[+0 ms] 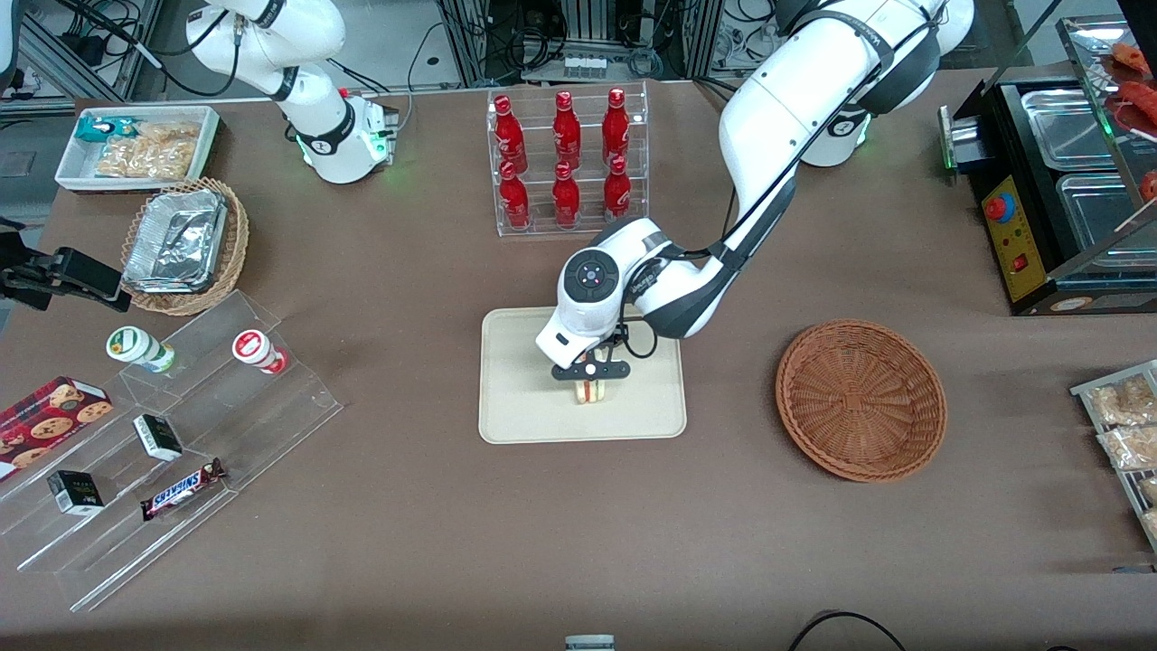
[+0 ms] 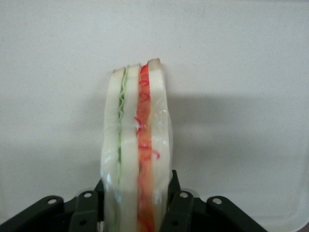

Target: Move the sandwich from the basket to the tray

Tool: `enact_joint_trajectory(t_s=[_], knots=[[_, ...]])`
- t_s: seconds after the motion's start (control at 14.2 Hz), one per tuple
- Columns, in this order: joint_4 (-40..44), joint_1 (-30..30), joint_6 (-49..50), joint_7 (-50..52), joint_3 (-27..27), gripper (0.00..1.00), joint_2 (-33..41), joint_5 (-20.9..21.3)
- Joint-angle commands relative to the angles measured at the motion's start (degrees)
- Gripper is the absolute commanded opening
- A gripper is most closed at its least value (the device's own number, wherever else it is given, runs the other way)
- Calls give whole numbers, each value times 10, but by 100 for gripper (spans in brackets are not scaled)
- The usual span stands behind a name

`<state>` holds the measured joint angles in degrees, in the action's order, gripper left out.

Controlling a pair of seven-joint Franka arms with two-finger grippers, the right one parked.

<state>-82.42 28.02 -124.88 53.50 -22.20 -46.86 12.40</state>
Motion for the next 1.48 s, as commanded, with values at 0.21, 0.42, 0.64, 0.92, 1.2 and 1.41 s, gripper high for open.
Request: enact_joint_trajectory(t_s=[0.21, 0.42, 0.64, 0.92, 1.2, 1.41], knots=[[62, 1, 41, 28, 19, 100, 13, 11], [57, -10, 68, 26, 50, 100, 66, 12], [55, -64, 165, -27, 53, 100, 140, 2], [45, -138, 294, -121, 54, 100, 229, -14], [43, -264, 414, -301, 54, 100, 321, -84], [43, -319, 483, -371, 56, 100, 360, -82]])
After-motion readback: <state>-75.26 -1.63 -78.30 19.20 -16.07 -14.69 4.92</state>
